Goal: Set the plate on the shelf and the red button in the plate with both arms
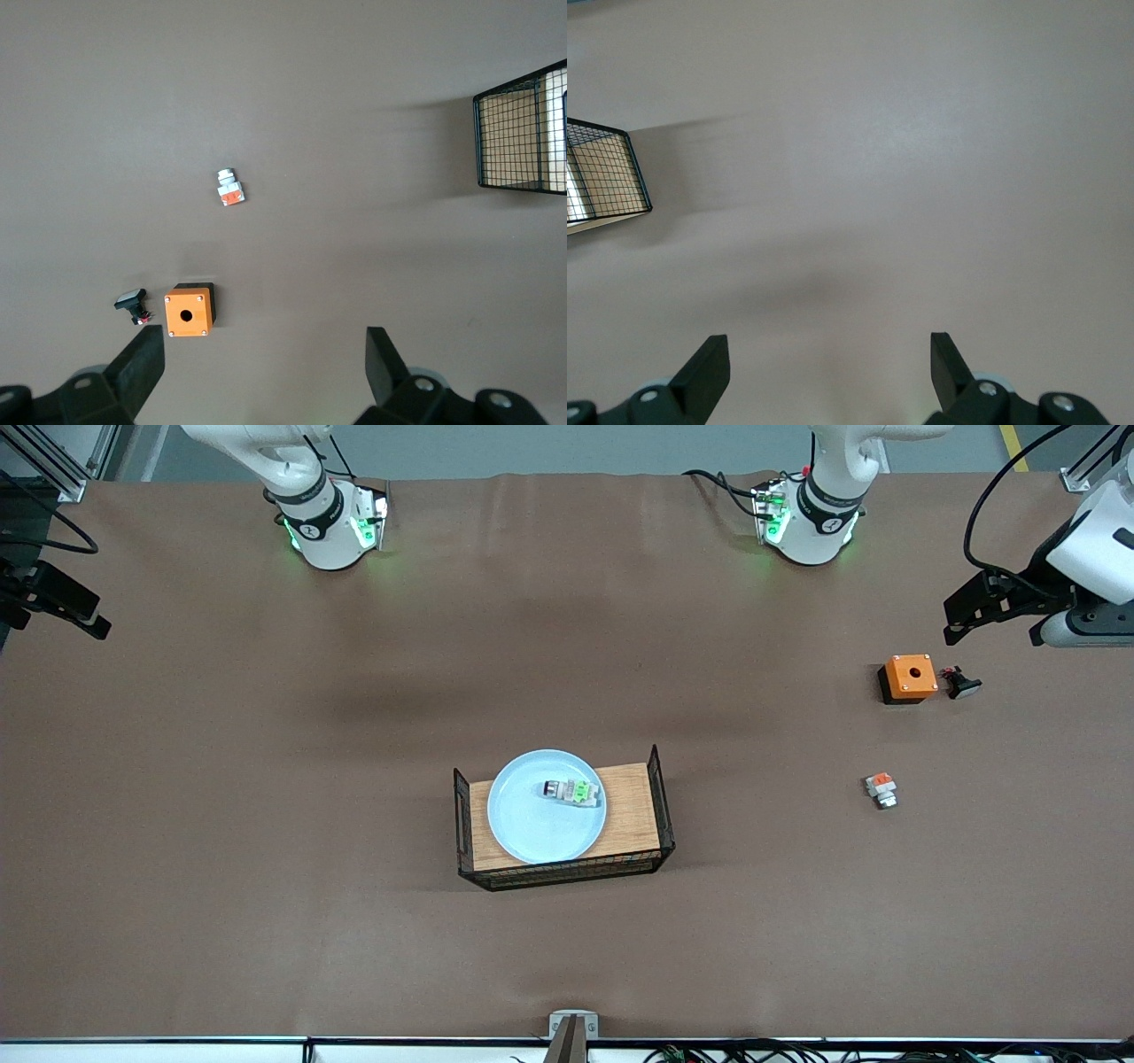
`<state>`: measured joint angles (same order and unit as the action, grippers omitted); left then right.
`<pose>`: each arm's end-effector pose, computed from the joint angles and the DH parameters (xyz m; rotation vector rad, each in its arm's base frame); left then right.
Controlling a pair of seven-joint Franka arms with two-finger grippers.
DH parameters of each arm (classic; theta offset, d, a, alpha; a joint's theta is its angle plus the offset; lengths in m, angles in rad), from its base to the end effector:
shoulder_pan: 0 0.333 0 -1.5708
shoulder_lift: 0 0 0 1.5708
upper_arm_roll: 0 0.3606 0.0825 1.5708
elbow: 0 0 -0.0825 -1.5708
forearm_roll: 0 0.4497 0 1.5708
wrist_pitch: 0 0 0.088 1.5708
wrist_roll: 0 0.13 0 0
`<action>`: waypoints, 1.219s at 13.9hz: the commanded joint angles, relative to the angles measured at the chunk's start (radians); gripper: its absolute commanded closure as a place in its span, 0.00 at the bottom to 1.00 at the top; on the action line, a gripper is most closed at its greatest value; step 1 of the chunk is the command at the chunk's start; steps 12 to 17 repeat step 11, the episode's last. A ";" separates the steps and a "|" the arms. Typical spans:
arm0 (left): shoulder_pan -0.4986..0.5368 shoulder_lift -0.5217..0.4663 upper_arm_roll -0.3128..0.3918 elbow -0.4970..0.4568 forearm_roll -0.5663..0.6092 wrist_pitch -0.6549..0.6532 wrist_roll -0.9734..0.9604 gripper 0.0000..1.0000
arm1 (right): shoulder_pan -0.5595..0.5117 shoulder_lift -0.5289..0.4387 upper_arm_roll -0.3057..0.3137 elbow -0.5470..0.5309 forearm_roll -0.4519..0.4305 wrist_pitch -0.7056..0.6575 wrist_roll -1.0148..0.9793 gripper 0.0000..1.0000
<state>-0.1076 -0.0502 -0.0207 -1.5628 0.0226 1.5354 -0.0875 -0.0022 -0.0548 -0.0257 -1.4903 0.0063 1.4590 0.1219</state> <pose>0.5948 -0.0740 0.6779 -3.1197 0.0620 -0.0393 0.5879 -0.0160 0.7121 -3.1239 0.2332 -0.0362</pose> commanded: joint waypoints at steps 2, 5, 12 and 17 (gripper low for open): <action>0.017 0.004 -0.004 0.006 -0.012 0.029 -0.015 0.00 | 0.007 0.003 -0.007 0.016 -0.008 -0.009 -0.002 0.00; 0.016 0.003 -0.008 0.001 -0.012 0.031 -0.014 0.00 | 0.007 0.003 -0.007 0.016 -0.008 -0.009 -0.001 0.00; 0.012 -0.004 -0.013 -0.005 -0.001 0.031 -0.011 0.00 | 0.007 0.003 -0.007 0.016 -0.008 -0.009 0.001 0.00; 0.012 -0.004 -0.013 -0.005 -0.001 0.031 -0.011 0.00 | 0.007 0.003 -0.007 0.016 -0.008 -0.009 0.001 0.00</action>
